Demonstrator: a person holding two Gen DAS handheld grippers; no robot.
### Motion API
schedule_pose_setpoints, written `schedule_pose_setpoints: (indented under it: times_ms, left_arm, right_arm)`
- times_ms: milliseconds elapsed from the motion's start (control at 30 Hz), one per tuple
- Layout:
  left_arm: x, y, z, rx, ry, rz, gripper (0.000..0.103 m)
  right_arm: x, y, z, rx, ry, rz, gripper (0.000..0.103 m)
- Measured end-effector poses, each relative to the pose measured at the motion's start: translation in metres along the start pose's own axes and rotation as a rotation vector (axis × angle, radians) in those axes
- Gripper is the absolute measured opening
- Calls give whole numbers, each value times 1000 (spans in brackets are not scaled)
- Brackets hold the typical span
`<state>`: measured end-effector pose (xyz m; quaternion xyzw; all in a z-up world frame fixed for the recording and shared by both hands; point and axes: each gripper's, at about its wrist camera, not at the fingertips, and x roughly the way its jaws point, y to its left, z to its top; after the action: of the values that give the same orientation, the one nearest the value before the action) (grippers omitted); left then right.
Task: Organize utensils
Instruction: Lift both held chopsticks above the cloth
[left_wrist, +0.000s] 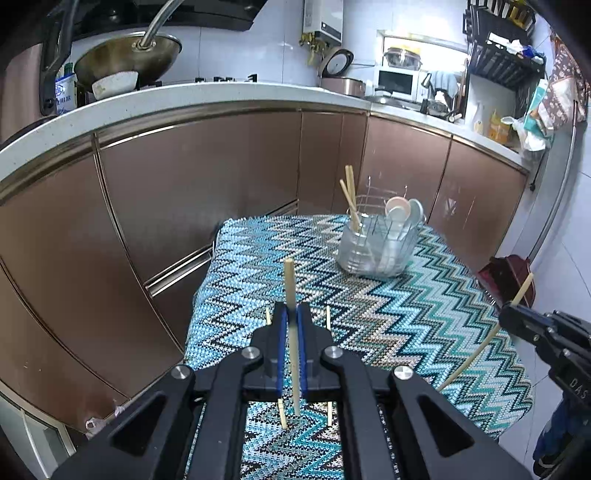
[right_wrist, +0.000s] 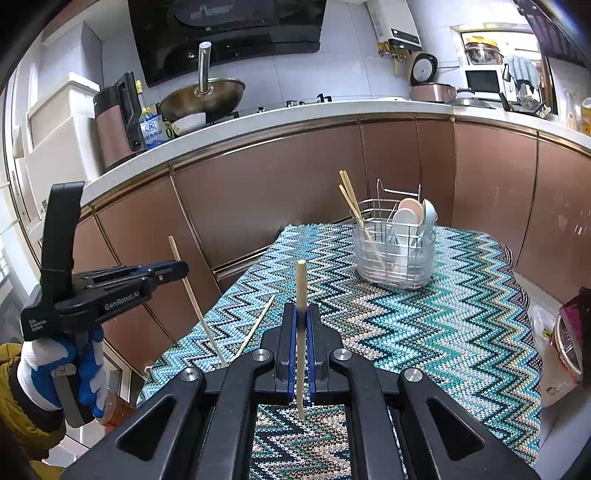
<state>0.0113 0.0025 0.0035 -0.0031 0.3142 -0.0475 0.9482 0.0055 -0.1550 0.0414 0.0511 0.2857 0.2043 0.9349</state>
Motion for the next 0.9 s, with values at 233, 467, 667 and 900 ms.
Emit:
schedule_pose_setpoints:
  times_ms: [233, 467, 667, 900]
  left_arm:
    - [-7, 1, 4, 8, -19, 3, 5]
    - [-11, 3, 7, -10, -30, -11, 5]
    - [-13, -2, 11, 1, -40, -18, 5]
    - [5, 4, 3, -22, 1, -45, 5]
  right_arm:
    - [-1, -3, 0, 8, -7, 5, 5]
    - [-2, -9, -2, 21, -15, 8, 5]
    - [-1, -12, -2, 26, -17, 10, 5]
    - [7, -17, -6, 47, -1, 22, 5]
